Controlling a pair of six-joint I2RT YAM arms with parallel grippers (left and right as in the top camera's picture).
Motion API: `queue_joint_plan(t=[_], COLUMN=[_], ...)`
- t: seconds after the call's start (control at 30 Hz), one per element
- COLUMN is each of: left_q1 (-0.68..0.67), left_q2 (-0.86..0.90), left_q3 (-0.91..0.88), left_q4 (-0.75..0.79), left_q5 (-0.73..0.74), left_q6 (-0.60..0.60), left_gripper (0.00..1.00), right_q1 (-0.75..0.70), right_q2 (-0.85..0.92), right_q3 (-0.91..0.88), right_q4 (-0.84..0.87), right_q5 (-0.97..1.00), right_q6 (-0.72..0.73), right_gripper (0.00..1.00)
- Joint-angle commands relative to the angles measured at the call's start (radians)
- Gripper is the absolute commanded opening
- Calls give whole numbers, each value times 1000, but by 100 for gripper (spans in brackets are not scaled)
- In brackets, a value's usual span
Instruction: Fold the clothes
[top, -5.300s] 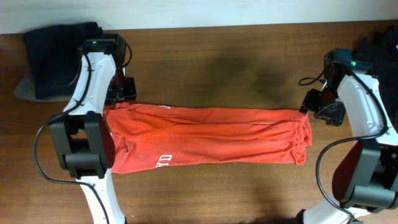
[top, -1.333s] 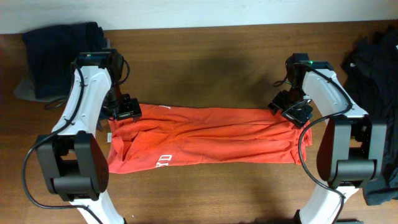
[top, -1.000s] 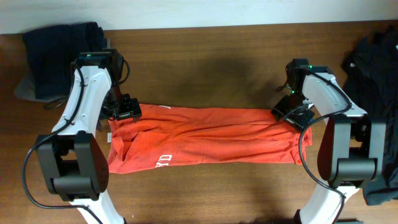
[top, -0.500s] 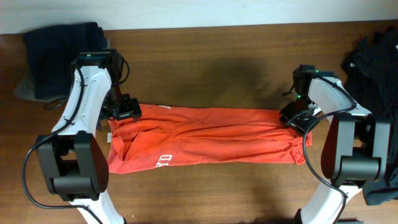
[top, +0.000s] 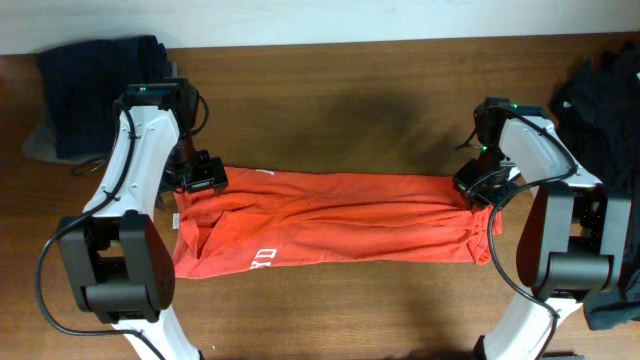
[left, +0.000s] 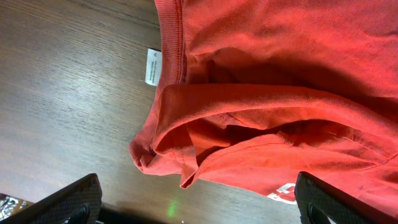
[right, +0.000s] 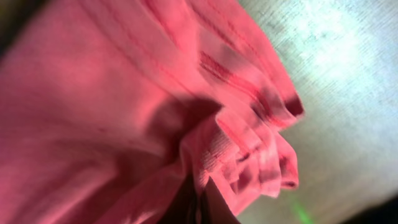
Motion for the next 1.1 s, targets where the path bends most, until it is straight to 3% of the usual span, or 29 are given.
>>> queue_joint_plan(t=[0.0,0.4,0.67,0.87,0.93,0.97,1.0,1.03,1.07], left_q1=[2,2,2,2,2,2,2,2,2], left_q2=[-8,-8,-8,-8,-8,-8,-8,-8,-8], left_q3=[0,0,0,0,0,0,0,0,0], left_q4=[3,11,11,11,11,11,11,11,11], left_q5=[7,7,6,6,7,7,7,7,7], left_q6=[19,23,23,23,23,23,23,23,24], left_gripper=[99,99,99,99,99,99,99,99,99], right_q1=[-5,-5,-6,-5,-5,-4,-4,-4,-3], right_q2=[-5,-6,-6,-6,-6,-6,-6,-6,-6], right_q3=[27,28,28,28,28,28,28,28,28], right_q4=[-34,-165,-200,-238,-240,-242,-246,-249,-251], right_q5=[42,62,200,256,255,254,254,254,254], right_q6=[-4,-51,-53,-56,-85,-101,-117,-133,-145], right_gripper=[4,4,6,13,26,45,75,94,96])
